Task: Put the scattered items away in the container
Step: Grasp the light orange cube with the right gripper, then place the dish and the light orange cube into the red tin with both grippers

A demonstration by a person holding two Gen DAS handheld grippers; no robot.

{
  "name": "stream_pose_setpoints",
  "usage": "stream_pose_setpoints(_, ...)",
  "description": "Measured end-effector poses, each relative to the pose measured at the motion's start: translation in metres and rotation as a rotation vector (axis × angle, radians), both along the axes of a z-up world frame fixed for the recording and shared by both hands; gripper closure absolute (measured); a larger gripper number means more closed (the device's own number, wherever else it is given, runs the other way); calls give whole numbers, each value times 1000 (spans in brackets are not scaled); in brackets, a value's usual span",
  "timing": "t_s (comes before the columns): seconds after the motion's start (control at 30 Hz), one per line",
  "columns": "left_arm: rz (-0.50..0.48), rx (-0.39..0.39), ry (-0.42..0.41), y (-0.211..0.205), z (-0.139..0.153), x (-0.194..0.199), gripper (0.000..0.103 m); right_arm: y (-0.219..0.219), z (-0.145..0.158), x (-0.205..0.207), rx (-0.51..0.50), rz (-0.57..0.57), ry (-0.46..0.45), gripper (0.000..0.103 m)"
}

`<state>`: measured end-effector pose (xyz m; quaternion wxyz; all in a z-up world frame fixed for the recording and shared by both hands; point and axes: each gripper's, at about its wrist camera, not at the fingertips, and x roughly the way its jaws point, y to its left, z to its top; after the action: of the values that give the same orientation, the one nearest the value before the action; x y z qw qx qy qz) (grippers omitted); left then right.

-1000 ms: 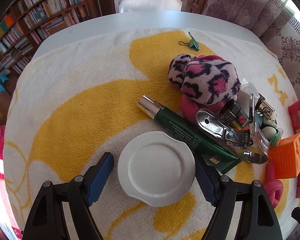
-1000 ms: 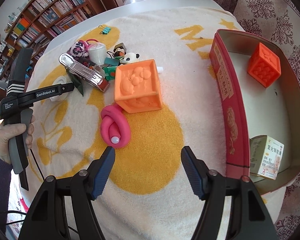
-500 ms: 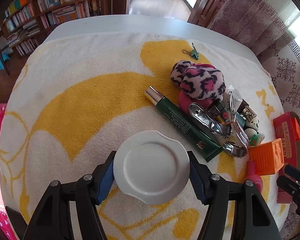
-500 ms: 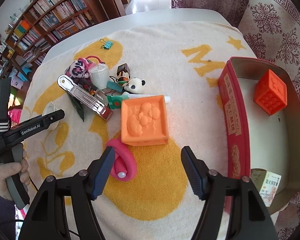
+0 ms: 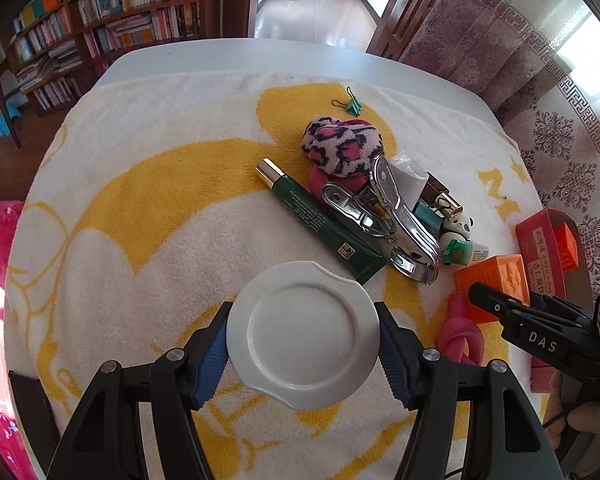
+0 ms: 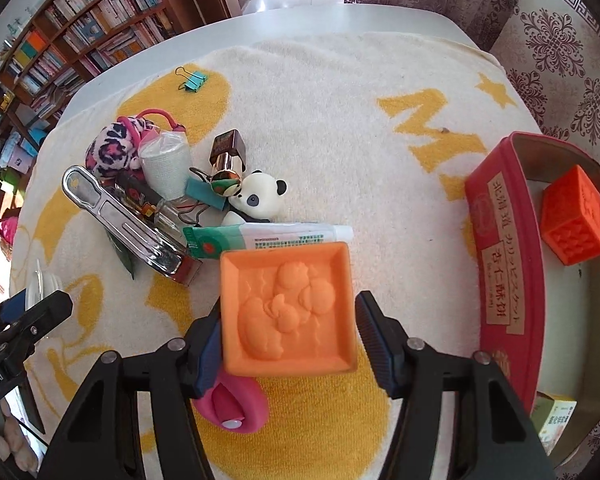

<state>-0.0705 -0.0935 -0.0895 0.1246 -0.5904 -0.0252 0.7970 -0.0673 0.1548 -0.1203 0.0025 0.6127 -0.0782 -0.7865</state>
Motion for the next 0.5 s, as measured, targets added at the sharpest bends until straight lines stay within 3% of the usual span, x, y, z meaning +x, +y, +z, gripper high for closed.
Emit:
stream_pose_setpoints(0.27, -2, -20, 34, 14, 21, 21, 35, 4, 20, 28, -33, 33, 35, 46)
stream_pose_setpoints(0.5, -26, -35, 69, 45, 42, 43, 35, 36, 51, 61, -82, 6, 93, 46)
